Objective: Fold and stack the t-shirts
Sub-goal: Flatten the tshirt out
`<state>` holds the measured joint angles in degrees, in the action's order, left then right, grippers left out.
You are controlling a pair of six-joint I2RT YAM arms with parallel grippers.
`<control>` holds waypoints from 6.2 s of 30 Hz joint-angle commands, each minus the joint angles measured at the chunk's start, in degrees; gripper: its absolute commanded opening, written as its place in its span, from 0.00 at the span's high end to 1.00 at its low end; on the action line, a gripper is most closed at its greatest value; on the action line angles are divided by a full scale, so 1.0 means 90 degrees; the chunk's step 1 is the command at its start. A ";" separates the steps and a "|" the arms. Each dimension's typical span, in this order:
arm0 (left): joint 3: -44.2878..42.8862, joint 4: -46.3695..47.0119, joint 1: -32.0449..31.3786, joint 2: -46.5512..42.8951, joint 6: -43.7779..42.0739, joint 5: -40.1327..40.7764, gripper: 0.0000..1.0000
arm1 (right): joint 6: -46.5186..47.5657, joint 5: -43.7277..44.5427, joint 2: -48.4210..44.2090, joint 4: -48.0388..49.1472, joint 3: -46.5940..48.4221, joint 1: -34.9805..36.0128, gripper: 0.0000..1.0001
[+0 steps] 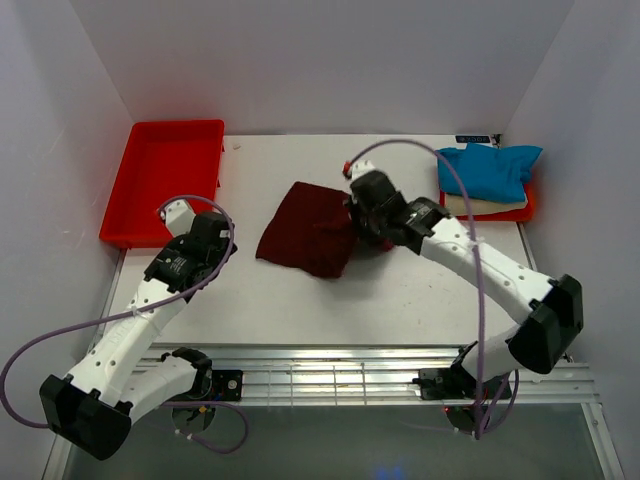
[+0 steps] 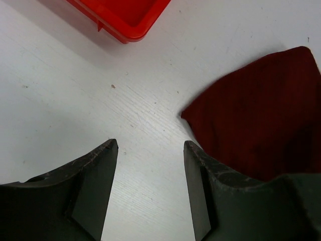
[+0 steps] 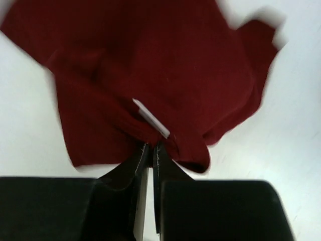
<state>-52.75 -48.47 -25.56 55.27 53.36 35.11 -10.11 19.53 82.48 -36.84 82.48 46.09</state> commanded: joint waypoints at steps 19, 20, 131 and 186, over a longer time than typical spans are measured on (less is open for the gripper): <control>-0.1236 0.3060 -0.0060 0.3786 -0.1835 -0.2651 0.42 | -0.1748 0.0396 -0.0456 -0.2411 -0.1597 0.0183 0.45; -0.1528 0.3138 -0.0089 0.4052 -0.1982 -0.2709 0.41 | -0.1680 0.0785 -0.0289 -0.2391 -0.1315 0.0114 0.44; -0.0115 0.0696 -0.2550 0.0831 -0.1993 -0.2750 0.46 | -0.0566 -0.1965 0.2849 -0.0438 0.2282 -0.2504 0.69; -0.2323 0.0541 -0.5861 0.5695 -0.2130 0.0191 0.44 | -0.1123 -0.1975 -0.1097 0.0070 -0.2689 -0.2162 0.59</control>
<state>-74.70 -46.09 -78.19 109.36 34.48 37.89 -19.31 1.30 74.56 -37.10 59.02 26.70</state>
